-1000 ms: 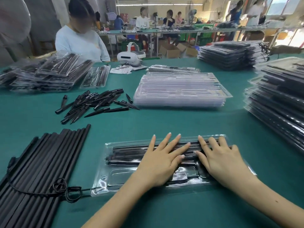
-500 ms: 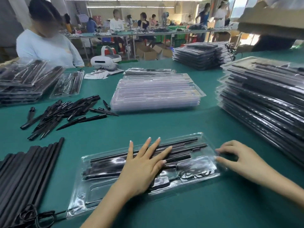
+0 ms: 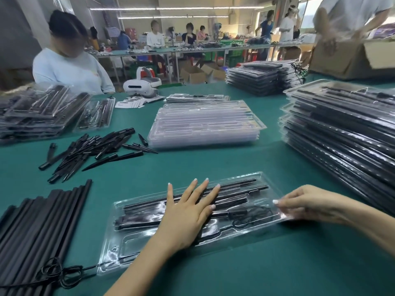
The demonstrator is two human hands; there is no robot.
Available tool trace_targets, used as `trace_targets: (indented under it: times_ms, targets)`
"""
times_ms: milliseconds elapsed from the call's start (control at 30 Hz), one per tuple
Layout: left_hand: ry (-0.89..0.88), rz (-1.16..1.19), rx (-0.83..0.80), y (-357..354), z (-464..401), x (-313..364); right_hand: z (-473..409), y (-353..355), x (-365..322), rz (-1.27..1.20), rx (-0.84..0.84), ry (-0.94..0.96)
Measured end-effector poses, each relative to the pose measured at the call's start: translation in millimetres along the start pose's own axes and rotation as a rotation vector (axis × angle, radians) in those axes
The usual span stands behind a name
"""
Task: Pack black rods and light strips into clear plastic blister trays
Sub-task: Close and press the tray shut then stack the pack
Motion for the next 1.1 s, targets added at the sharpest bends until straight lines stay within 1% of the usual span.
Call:
trace_targets:
  times_ms: [133,233,367,533,633,733,800,900,933,967,1000,1033,1067,1100]
  targets:
    - [0.0,0.011,-0.004,0,2,0,3,-3,-7,0.002,-0.101,-0.027]
    - [0.002,0.012,0.0,0,2,0,3,-9,-9,0.025,-0.124,-0.034]
    - [0.005,0.026,-0.003,1,1,0,1,-10,-6,0.033,-0.051,0.003]
    - [0.007,0.037,0.001,0,1,0,-1,-7,-1,0.146,0.087,0.055]
    - [0.01,0.038,0.01,0,2,0,-2,-6,3,0.146,0.152,0.123]
    - [0.012,0.037,0.023,0,2,0,-7,-3,8,0.099,0.172,0.162]
    - [0.01,0.038,0.023,0,2,0,-9,1,9,0.089,0.139,0.15]
    - [0.01,0.045,0.013,0,3,0,-8,1,8,0.117,0.014,0.079]
    - [0.01,0.045,0.009,0,3,1,-6,2,7,0.147,-0.005,0.054]
    - [0.01,0.045,0.007,0,3,1,-4,2,5,0.206,-0.006,0.037]
    - [0.009,0.044,0.005,0,3,1,-1,4,2,0.317,0.016,0.023]
    - [0.007,0.043,0.002,0,3,1,2,7,-3,0.519,0.076,-0.001]
    - [0.005,0.041,-0.002,0,3,1,5,12,-11,0.789,0.179,-0.022]
    - [0.003,0.039,-0.008,0,3,1,8,18,-21,1.058,0.32,-0.017]
Point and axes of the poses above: each hand's wrist, its own z-axis away from the middle knuckle, its own y-axis out of the back of the hand, x = y × z, the point moved 5 cm from there along -z, towards the middle knuckle, and after that the axes turned 14 degrees about -x, right-handed, at the moved point
